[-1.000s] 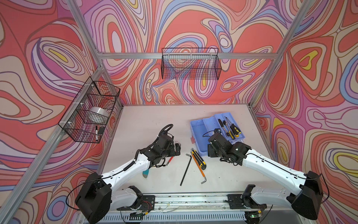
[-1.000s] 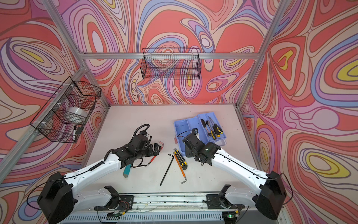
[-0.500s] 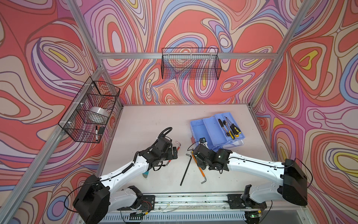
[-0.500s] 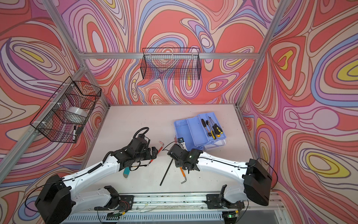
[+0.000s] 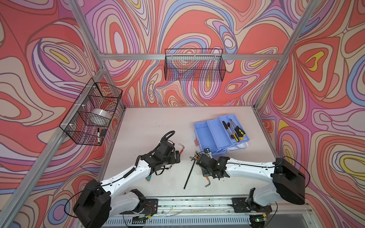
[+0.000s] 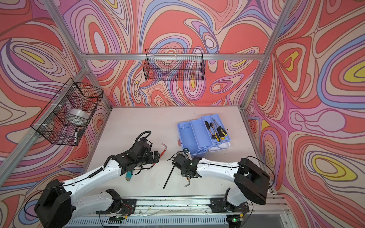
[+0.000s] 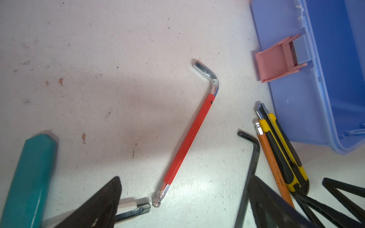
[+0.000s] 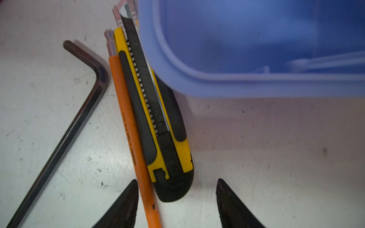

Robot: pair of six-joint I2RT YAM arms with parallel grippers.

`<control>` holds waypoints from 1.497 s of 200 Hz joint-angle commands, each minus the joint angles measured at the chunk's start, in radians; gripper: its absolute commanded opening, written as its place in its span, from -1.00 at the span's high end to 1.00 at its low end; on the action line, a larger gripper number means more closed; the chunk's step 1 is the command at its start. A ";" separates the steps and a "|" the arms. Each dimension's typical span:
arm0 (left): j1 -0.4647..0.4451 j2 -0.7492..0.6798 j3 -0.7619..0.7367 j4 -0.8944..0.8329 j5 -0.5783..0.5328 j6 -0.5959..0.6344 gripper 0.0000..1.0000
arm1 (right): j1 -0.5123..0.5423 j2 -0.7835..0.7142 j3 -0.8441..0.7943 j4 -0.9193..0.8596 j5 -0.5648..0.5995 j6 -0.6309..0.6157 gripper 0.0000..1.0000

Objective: Pack the tool kit
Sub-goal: 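Raise the right gripper from the tray and swing it toward the utility knife, then lower the open right gripper around the yellow-black utility knife beside the box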

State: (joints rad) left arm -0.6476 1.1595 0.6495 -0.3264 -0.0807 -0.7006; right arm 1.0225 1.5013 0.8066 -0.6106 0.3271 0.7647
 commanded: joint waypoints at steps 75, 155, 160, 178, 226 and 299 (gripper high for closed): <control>0.008 -0.034 -0.030 -0.043 -0.031 -0.014 -1.00 | -0.013 0.112 -0.014 0.156 -0.138 0.013 -0.22; 0.009 -0.065 -0.045 -0.059 -0.054 -0.016 -1.00 | -0.013 0.246 0.101 0.201 -0.192 -0.030 0.01; 0.009 -0.067 -0.047 -0.060 -0.055 -0.015 -1.00 | -0.014 0.260 0.115 0.200 -0.194 -0.033 0.01; 0.011 -0.069 -0.047 -0.066 -0.060 -0.014 -1.00 | -0.013 0.299 0.145 0.193 -0.198 -0.041 0.02; 0.013 -0.075 -0.057 -0.058 -0.060 -0.016 -1.00 | -0.014 0.295 0.158 0.164 -0.184 -0.030 -0.01; 0.014 -0.073 -0.056 -0.045 -0.049 -0.007 -1.00 | -0.042 0.299 0.226 0.073 -0.131 -0.007 -0.50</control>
State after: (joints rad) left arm -0.6403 1.0992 0.6003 -0.3630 -0.1173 -0.7036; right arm 1.0042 1.7660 1.0138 -0.4572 0.1970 0.7429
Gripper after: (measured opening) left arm 0.996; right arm 0.748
